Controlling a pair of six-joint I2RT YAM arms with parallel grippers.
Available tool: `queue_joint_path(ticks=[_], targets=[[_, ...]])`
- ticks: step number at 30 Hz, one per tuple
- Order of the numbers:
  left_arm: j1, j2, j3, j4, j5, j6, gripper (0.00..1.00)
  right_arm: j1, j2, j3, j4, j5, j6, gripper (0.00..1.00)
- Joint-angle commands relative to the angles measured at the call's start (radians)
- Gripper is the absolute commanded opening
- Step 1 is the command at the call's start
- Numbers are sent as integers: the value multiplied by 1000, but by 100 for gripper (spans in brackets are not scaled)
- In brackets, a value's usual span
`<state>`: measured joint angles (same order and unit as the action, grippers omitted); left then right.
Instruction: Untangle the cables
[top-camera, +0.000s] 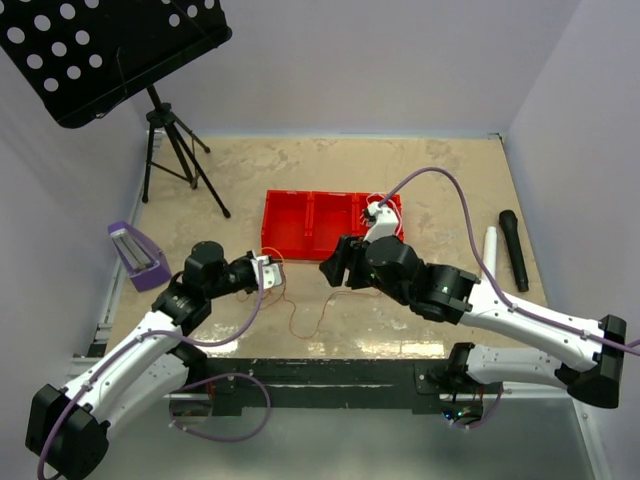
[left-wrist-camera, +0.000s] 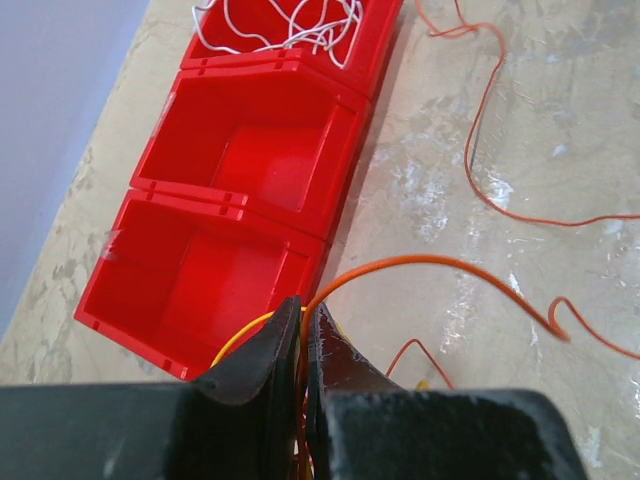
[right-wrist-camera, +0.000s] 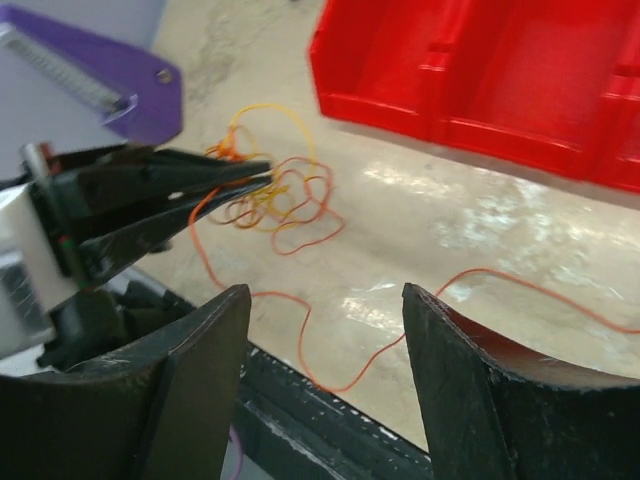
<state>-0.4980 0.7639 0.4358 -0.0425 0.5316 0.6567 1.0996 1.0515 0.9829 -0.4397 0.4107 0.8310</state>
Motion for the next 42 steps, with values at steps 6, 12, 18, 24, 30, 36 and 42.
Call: queue_joint_path(ticks=[6, 12, 18, 24, 30, 36, 42], targets=[[4, 3, 6, 81, -51, -78, 14, 23, 30, -70, 418, -331, -286, 68], [7, 0, 9, 96, -48, -114, 17, 68, 148, -72, 518, -355, -355, 69], [6, 2, 18, 92, -16, -129, 18, 75, 245, -52, 532, -287, -388, 66], [6, -2, 12, 82, -27, -117, 17, 80, 285, -95, 542, -208, -391, 63], [6, -8, 0, 79, -28, -112, 17, 86, 304, -109, 414, -18, -354, 65], [6, -11, -12, 98, -19, -115, 17, 86, 366, -128, 320, 70, -208, 65], [6, -20, -17, 92, -19, -115, 17, 83, 516, -118, 363, 77, -187, 64]])
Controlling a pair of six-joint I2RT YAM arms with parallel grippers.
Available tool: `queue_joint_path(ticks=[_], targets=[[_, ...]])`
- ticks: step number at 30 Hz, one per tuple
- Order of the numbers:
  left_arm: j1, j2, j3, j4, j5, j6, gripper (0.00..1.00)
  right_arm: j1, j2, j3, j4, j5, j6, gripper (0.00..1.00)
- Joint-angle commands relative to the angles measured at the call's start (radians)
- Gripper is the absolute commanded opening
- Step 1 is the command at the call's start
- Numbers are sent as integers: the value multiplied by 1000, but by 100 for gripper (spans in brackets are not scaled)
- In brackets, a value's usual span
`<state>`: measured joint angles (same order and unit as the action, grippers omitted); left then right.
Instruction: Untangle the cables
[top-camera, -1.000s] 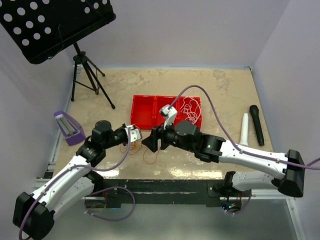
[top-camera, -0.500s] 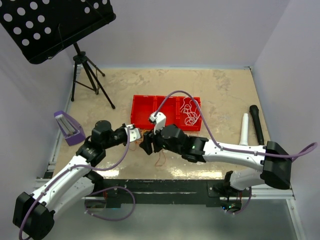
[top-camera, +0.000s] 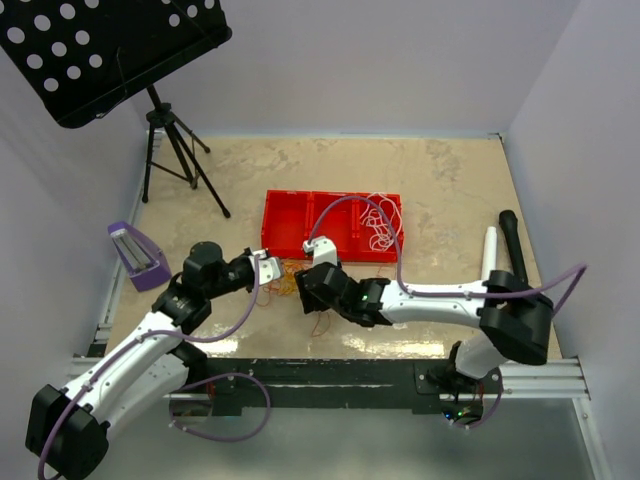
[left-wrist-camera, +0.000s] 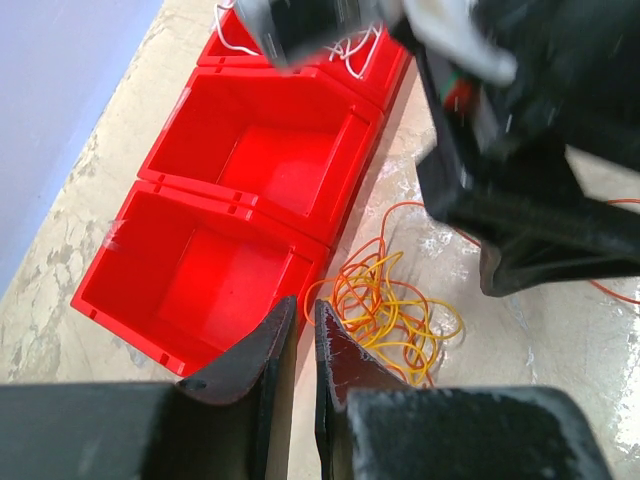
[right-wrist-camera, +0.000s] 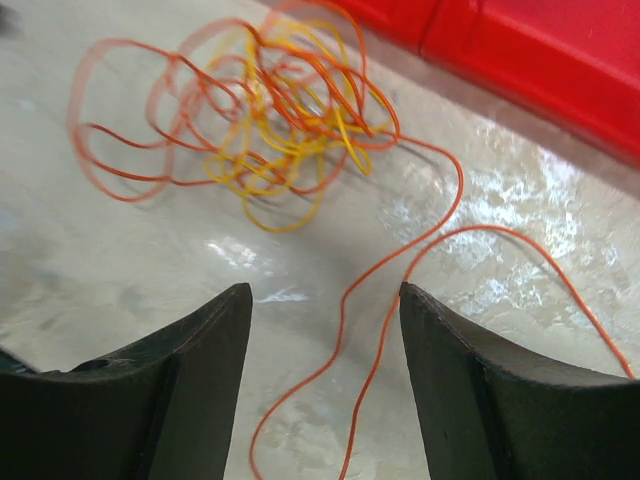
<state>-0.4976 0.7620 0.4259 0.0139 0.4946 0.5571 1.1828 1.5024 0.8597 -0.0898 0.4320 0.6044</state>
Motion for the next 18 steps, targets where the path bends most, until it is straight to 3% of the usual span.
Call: queue_joint_path(ticks=[1, 11, 18], targets=[[5, -20, -4, 29, 15, -16, 17, -3, 90, 15, 15, 66, 32, 64], [7, -36, -15, 27, 4, -22, 17, -101, 188, 64, 64, 82, 9, 61], [7, -35, -24, 38, 10, -22, 17, -117, 234, 101, 84, 67, 5, 50]])
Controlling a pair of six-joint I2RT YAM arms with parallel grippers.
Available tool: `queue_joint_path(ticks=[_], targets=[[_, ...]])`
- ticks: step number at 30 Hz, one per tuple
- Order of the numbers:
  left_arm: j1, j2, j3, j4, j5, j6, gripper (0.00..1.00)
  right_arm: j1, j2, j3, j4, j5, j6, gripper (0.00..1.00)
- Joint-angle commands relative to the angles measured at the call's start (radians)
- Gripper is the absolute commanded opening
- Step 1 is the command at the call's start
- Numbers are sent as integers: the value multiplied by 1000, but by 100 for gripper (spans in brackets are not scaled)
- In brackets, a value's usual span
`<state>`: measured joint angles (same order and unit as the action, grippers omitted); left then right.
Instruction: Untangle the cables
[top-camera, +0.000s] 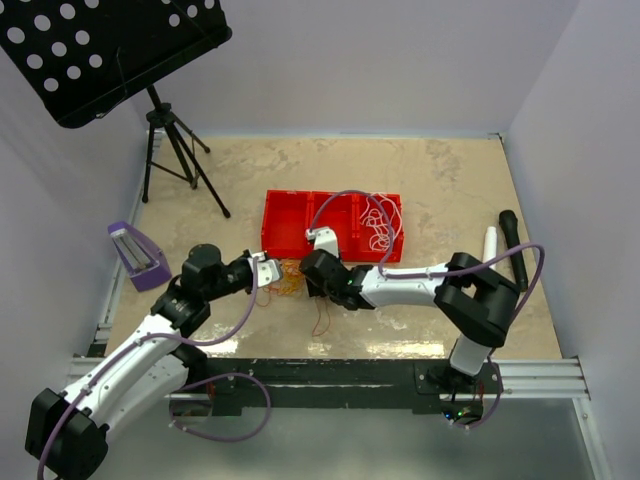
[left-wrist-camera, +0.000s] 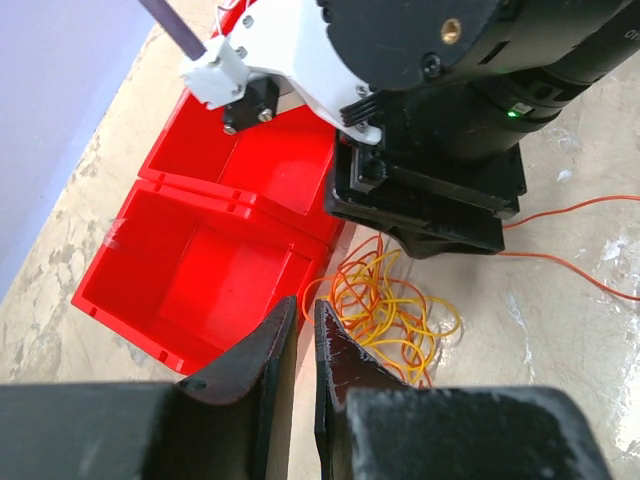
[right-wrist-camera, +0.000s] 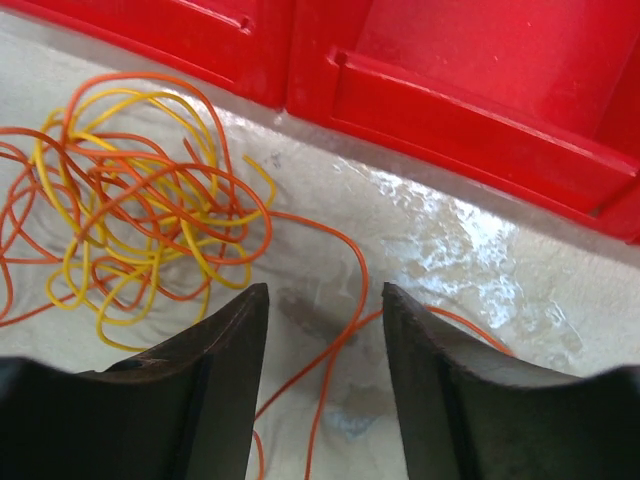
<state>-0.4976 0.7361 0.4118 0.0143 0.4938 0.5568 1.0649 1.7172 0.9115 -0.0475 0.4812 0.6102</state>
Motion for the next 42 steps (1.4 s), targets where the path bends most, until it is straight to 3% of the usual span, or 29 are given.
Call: queue_joint_path(ticks=[1, 8, 9, 10, 15, 17, 21, 26, 30, 36, 42], targets=[[7, -9, -10, 38, 11, -21, 17, 1, 25, 52, 41, 14, 0, 46], [7, -6, -13, 45, 9, -27, 18, 7, 3, 21, 41, 28, 11, 12], [7, 0, -11, 50, 12, -37, 25, 16, -37, 9, 67, 31, 5, 1], [7, 5, -5, 61, 15, -49, 35, 30, -72, -6, 77, 36, -7, 0], [7, 39, 25, 145, 35, -223, 75, 87, -266, -66, 110, -27, -65, 0], [7, 52, 38, 188, 55, -346, 81, 105, -338, -86, 123, -61, -82, 0], [7, 55, 33, 291, 112, -509, 82, 113, -421, -92, 124, -121, -99, 0], [7, 37, -4, 294, 337, -408, 82, 115, -427, -22, 71, -142, -130, 0], [7, 34, -15, 265, 302, -336, 82, 115, -444, 15, 57, -184, -148, 0], [5, 60, -13, 277, 358, -365, 79, 116, -436, 69, 49, -213, -164, 0], [5, 51, -57, 312, 301, -371, 68, 119, -438, 122, 23, -257, -173, 0]])
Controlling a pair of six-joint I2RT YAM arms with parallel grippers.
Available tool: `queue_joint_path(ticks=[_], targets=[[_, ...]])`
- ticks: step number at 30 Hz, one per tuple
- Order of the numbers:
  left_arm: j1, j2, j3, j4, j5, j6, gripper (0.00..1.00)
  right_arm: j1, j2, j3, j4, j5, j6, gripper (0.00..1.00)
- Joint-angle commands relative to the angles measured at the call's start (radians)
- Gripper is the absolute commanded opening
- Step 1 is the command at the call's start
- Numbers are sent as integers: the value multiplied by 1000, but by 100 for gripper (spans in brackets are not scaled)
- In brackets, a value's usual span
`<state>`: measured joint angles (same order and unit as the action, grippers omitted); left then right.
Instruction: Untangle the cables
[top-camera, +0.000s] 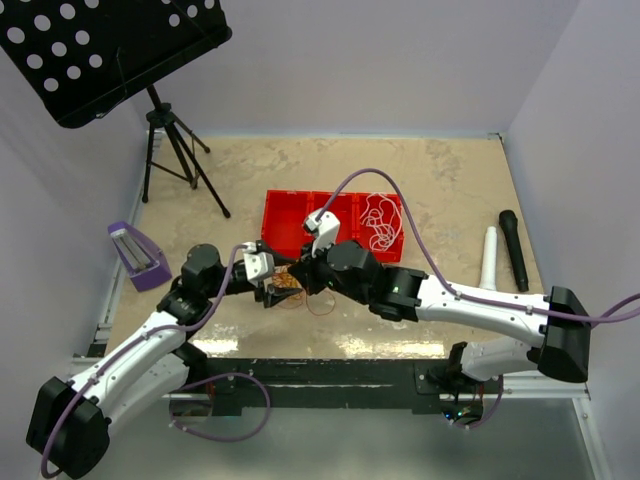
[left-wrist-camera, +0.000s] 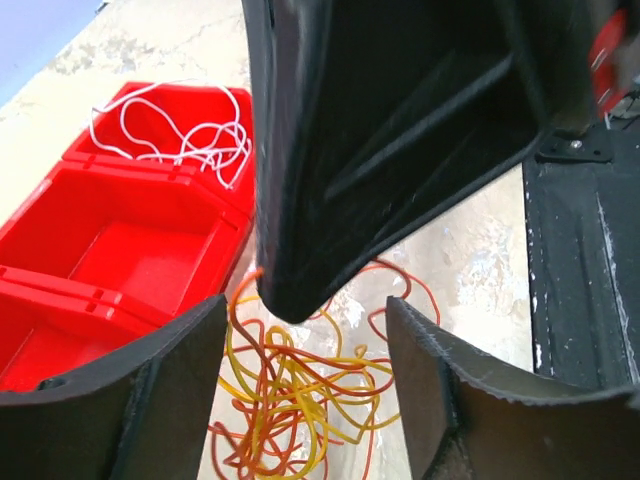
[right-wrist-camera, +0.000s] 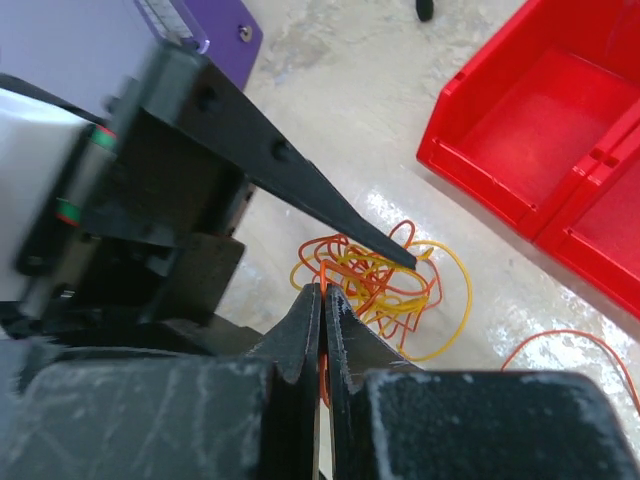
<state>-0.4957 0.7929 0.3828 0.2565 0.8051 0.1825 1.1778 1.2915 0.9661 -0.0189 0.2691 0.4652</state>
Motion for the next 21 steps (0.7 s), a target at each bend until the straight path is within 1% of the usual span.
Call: queue_joint_path(ticks=[1, 4, 5, 11, 15, 17, 21], targets=[[3, -7, -33, 84, -27, 0, 63, 8, -14, 75, -6, -59, -28, 0], [3, -7, -41, 128, -75, -29, 46, 11, -11, 97, -9, -88, -36, 0], [3, -9, -41, 141, -92, -38, 43, 13, -9, 100, -12, -94, -37, 0], [6, -17, -27, 141, -164, -80, 36, 17, -8, 88, -9, -106, -27, 0], [5, -20, -24, 144, -158, -113, 35, 19, -1, 92, -9, -113, -22, 0], [5, -18, -25, 144, -156, -114, 33, 19, -6, 98, -7, -105, -22, 0], [5, -21, -59, 139, -162, -61, 30, 19, -30, 134, -16, -79, -23, 0]])
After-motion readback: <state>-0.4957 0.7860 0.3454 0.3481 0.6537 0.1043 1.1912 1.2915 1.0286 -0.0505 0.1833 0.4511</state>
